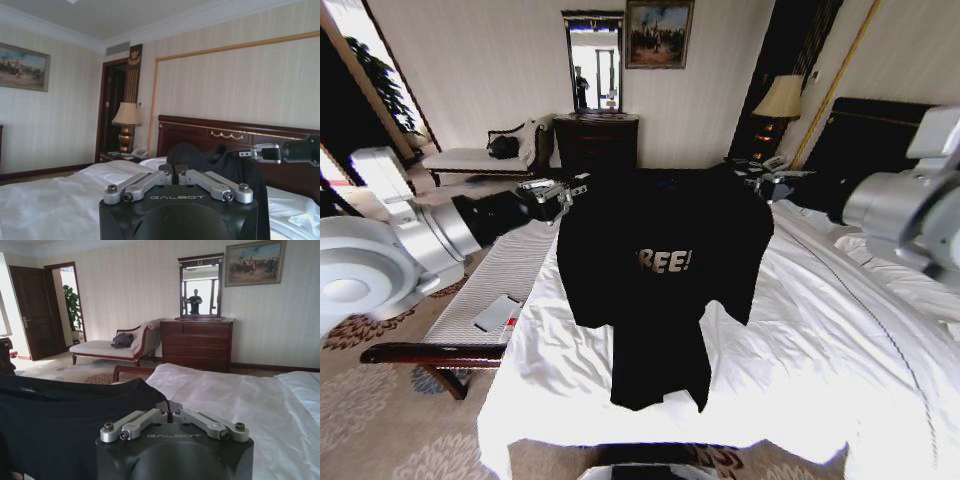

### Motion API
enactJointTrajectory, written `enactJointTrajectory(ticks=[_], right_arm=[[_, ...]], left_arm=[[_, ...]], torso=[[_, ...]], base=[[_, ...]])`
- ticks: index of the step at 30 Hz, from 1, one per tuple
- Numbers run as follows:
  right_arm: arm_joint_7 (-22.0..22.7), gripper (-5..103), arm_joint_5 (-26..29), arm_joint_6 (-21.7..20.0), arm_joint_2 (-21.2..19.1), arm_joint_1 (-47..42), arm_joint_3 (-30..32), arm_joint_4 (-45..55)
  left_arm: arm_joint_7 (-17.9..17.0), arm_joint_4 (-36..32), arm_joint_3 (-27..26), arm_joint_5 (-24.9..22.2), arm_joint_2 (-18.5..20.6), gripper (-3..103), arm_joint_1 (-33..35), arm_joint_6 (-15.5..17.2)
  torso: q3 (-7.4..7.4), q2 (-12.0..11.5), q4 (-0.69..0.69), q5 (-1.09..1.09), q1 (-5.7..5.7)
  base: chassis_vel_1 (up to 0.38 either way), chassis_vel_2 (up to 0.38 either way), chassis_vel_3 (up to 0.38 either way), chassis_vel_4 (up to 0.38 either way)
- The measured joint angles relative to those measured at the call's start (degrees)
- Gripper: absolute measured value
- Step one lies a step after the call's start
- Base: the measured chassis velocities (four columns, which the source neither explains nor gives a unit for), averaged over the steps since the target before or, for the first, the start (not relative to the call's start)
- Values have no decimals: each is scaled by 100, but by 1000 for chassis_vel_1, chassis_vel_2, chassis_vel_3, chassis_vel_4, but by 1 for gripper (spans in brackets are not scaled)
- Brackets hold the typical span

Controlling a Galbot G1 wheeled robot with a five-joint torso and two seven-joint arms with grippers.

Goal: Fold the clothes on the bed.

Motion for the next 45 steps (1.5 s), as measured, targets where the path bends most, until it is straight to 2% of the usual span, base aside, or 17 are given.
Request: enactJointTrajectory(ticks=[1,2,3,4,5,9,10,15,20,25,31,35,36,39,40,44,45], right_arm=[[0,0,0,0,0,0,0,0],[-277,0,-354,119,188,8,-299,-290],[-549,0,-776,286,431,7,-671,-686],[-628,0,-930,337,517,8,-795,-813],[-628,0,-930,337,517,8,-795,-813],[-935,0,-1536,517,904,62,-1298,-1492],[-935,0,-1536,517,904,62,-1298,-1492],[-1413,0,-2273,734,1394,143,-1882,-2476],[-1604,0,-2550,835,1684,199,-2118,-2946],[-1845,0,-3008,976,2286,253,-2468,-3840],[-2089,0,-3425,1161,2696,309,-2668,-4574],[-2415,0,-3887,1427,3057,449,-2842,-5268],[-2415,0,-3887,1427,3057,449,-2842,-5268],[-2695,0,-4214,1641,3348,613,-2973,-6018],[-2695,0,-4214,1641,3348,613,-2973,-6018],[-3048,0,-4629,1952,3769,863,-3170,-7034],[-3048,0,-4629,1952,3769,863,-3170,-7034]], left_arm=[[0,0,0,0,0,1,0,0],[0,303,501,205,-306,1,-293,48],[-3,647,1231,501,-789,1,-830,89],[-4,782,1495,600,-1003,1,-1006,101],[-4,782,1495,600,-1003,1,-1006,101],[-6,1451,2254,979,-1713,1,-1424,152],[-6,1451,2254,979,-1713,1,-1424,152],[-5,2411,2994,1414,-2295,1,-1652,156],[-2,2927,3225,1661,-2554,1,-1679,140],[-4,3927,3554,2052,-3156,1,-1794,68],[-4,4596,3754,2360,-3604,1,-1893,-11],[-2,5409,3852,2677,-4087,1,-1956,-87],[-2,5409,3852,2677,-4087,1,-1956,-87],[4,6131,3987,2936,-4405,1,-2069,-171],[4,6131,3987,2936,-4405,1,-2069,-171],[7,6972,4078,3320,-4845,1,-2241,-321],[7,6972,4078,3320,-4845,1,-2241,-321]], torso=[[0,0,0,0,0],[0,0,1,-6,0],[0,0,-1,-2,1],[1,-1,-2,0,1],[1,-1,-2,0,1],[0,0,-5,1,0],[0,0,-5,1,0],[1,-1,0,-1,1],[1,-1,0,0,1],[0,-1,0,-2,0],[0,0,-3,0,0],[0,0,-3,-2,0],[0,0,-3,-2,0],[0,0,1,-1,0],[0,0,1,-1,0],[0,0,-4,-1,0],[0,0,-4,-1,0]], base=[[0,0,0,0],[0,0,0,0],[0,0,0,0],[0,0,0,0],[0,0,0,0],[0,0,0,0],[0,0,0,0],[0,0,0,0],[0,0,0,0],[0,0,0,0],[0,0,0,0],[0,0,0,0],[0,0,0,0],[0,0,0,0],[0,0,0,0],[0,0,0,0],[0,0,0,0]])
